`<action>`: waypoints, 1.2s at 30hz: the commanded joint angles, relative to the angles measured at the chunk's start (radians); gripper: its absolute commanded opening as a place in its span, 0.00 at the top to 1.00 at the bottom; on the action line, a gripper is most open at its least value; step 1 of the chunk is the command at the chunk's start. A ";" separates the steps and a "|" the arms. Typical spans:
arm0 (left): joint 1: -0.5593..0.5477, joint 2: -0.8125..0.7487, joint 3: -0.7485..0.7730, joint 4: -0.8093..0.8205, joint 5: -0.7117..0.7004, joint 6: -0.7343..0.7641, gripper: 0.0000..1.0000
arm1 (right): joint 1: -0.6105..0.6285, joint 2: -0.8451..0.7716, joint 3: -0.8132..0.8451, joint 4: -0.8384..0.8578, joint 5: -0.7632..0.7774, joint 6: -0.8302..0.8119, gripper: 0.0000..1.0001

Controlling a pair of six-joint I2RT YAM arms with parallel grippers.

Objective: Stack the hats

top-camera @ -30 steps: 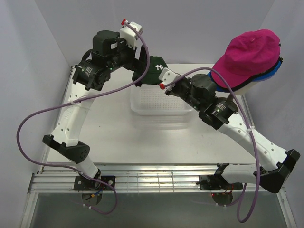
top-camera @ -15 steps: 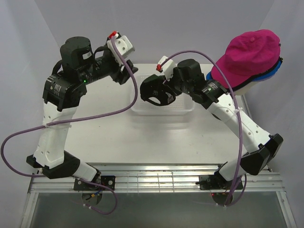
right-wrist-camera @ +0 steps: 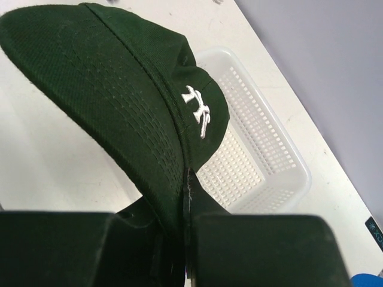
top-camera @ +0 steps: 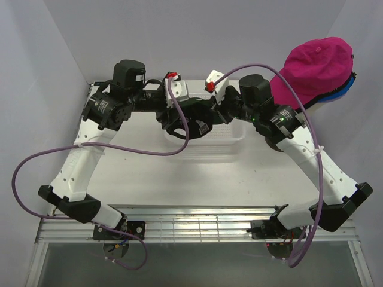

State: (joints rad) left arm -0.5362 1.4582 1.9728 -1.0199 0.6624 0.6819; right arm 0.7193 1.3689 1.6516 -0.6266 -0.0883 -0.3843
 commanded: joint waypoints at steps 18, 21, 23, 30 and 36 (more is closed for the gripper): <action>-0.099 -0.096 -0.244 0.404 -0.291 -0.340 1.00 | -0.033 -0.083 0.002 0.015 -0.126 0.030 0.06; -0.027 -0.143 -0.314 0.478 -0.251 -0.433 1.00 | -0.128 -0.128 -0.050 0.037 -0.290 0.088 0.11; 0.001 -0.173 -0.374 0.515 -0.204 -0.490 1.00 | -0.179 -0.155 -0.085 0.089 -0.339 0.123 0.11; 0.033 -0.337 -0.593 0.775 -0.112 -0.647 1.00 | -0.195 -0.269 -0.286 0.362 -0.479 0.304 0.00; 0.035 -0.397 -0.683 0.873 -0.083 -0.664 1.00 | -0.195 -0.214 -0.276 0.476 -0.461 0.420 0.33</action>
State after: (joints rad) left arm -0.5072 1.0679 1.3071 -0.2581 0.5362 0.0658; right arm 0.5255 1.1217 1.3334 -0.2932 -0.5240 -0.0631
